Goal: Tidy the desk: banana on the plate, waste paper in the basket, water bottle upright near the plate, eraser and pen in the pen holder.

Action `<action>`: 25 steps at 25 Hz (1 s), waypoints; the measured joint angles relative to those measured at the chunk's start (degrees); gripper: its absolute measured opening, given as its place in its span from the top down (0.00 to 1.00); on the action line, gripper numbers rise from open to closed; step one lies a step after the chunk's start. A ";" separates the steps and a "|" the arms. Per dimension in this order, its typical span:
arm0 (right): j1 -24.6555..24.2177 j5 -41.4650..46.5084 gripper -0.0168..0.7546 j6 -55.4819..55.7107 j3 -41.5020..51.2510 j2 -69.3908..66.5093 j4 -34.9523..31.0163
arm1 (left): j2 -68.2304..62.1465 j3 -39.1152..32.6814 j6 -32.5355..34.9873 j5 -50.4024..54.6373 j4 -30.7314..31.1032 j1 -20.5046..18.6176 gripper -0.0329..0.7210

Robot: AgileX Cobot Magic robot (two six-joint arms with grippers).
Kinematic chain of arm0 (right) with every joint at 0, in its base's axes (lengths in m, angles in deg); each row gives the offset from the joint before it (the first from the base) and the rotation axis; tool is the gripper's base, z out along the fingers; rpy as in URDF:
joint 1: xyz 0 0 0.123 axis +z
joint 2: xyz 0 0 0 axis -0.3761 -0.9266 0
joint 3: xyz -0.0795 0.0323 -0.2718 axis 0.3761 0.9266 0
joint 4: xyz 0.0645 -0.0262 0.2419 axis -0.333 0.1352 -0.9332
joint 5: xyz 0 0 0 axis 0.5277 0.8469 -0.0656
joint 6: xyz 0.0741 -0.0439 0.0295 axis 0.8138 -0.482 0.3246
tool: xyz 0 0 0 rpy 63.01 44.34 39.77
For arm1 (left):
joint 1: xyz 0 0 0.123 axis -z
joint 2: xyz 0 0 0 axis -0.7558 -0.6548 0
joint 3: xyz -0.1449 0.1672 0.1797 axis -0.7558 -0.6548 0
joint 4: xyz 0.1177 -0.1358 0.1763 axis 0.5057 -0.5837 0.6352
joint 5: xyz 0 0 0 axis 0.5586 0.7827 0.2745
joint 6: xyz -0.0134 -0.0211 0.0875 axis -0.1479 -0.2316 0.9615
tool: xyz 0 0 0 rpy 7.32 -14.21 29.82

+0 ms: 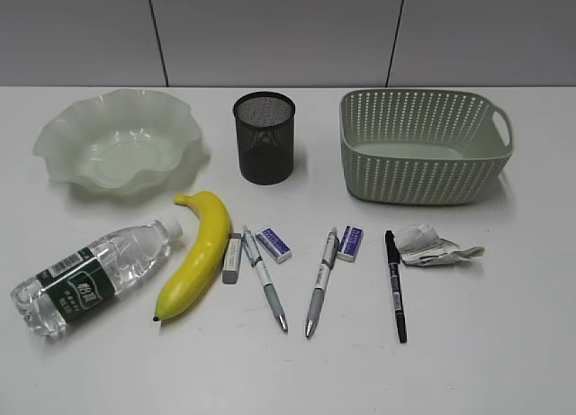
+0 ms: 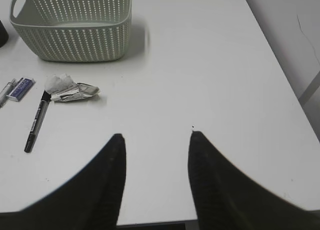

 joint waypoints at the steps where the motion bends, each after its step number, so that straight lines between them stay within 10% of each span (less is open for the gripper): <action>1: 0.00 0.00 0.54 0.00 0.00 0.00 0.00 | 0.00 0.00 0.00 0.00 0.00 0.00 0.64; 25: 0.00 0.00 0.54 0.00 0.00 0.00 0.00 | 0.00 0.00 0.00 0.00 0.00 0.00 0.64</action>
